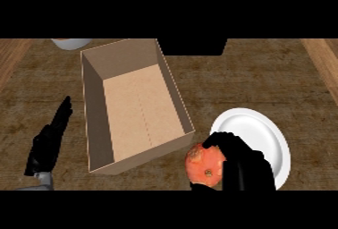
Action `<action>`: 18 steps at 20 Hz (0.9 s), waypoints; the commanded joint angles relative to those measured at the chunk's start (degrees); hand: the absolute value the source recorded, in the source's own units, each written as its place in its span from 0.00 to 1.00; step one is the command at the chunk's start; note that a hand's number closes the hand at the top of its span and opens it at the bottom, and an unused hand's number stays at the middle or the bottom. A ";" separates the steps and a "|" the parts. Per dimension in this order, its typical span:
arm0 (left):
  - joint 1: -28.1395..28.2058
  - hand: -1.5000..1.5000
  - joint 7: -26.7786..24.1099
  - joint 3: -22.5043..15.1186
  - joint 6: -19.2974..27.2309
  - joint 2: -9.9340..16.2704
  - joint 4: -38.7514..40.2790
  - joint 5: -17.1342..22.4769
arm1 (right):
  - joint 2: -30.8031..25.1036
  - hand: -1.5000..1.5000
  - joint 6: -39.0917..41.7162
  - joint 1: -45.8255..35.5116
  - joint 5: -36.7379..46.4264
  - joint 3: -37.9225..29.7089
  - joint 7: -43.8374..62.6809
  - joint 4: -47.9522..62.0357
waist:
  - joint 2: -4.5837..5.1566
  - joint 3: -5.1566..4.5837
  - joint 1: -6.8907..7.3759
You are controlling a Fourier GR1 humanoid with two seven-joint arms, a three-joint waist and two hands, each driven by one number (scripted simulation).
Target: Pick the squash from the plate and place it in the cardboard box
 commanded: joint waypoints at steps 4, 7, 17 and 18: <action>0.08 0.50 -0.41 0.56 -0.24 0.07 0.28 -0.10 | 0.55 1.00 1.86 -17.37 -7.70 2.41 7.68 -1.24 | 0.11 -0.02 0.11; 0.31 0.50 0.23 -0.76 -0.56 -0.41 -0.46 -0.89 | 0.55 1.00 -1.86 -30.57 -12.92 0.27 13.71 8.06 | 0.14 -0.02 0.56; -4.22 0.50 2.13 1.17 -1.81 0.58 0.81 0.75 | 0.55 1.00 -7.43 -50.59 -27.31 -7.20 16.21 32.04 | 0.24 -0.03 1.12; -0.88 0.50 -1.75 -0.78 -0.72 -1.04 1.70 -0.97 | 0.54 1.00 -11.50 -51.45 -27.34 -8.94 11.97 38.28 | 0.43 -0.05 1.59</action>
